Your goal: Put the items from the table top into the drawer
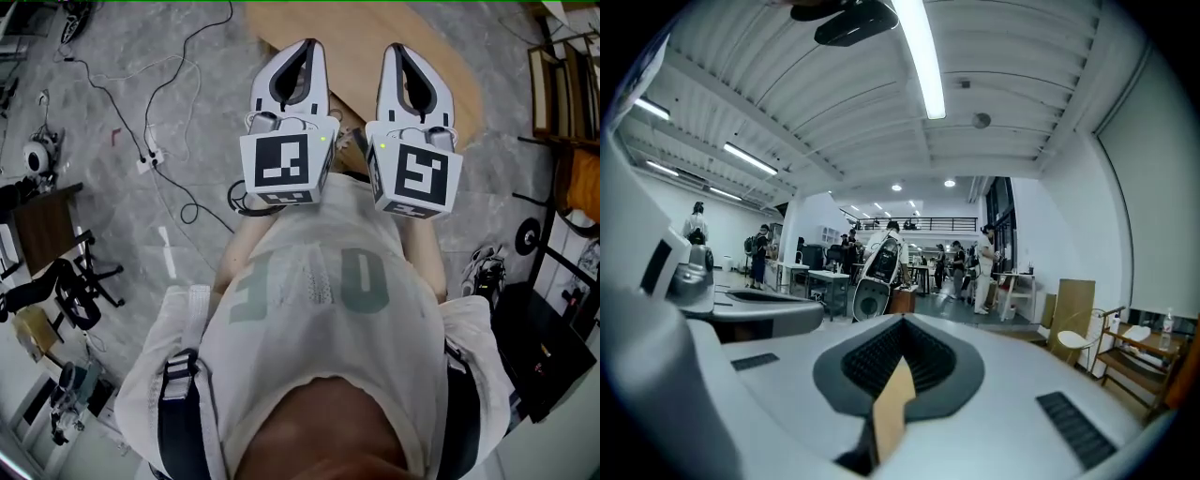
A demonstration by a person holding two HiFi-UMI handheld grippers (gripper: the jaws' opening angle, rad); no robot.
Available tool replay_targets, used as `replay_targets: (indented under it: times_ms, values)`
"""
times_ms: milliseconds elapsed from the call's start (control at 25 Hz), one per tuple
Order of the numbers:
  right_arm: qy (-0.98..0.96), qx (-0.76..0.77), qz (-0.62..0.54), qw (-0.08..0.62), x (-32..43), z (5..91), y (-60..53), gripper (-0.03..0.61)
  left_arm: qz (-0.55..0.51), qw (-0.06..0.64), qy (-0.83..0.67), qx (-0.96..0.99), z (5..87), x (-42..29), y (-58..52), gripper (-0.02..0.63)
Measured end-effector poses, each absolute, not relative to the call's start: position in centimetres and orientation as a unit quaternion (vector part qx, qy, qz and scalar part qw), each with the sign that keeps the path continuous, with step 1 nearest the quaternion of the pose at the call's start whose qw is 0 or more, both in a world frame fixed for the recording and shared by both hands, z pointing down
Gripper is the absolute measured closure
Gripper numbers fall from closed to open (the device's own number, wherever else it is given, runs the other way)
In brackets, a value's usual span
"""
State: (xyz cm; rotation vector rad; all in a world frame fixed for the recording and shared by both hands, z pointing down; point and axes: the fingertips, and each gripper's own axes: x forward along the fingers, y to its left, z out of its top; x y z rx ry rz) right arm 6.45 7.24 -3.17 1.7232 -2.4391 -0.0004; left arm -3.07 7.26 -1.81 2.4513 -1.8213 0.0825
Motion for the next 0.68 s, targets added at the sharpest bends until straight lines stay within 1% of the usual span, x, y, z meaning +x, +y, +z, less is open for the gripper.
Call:
replay_targets:
  times_ms: [680]
  values:
    - [-0.814, 0.576, 0.0, 0.073, 7.9, -3.2, 7.5, 0.574, 0.026, 0.032, -0.603, 0.797, -2.4, -2.8, 7.4, 0.607]
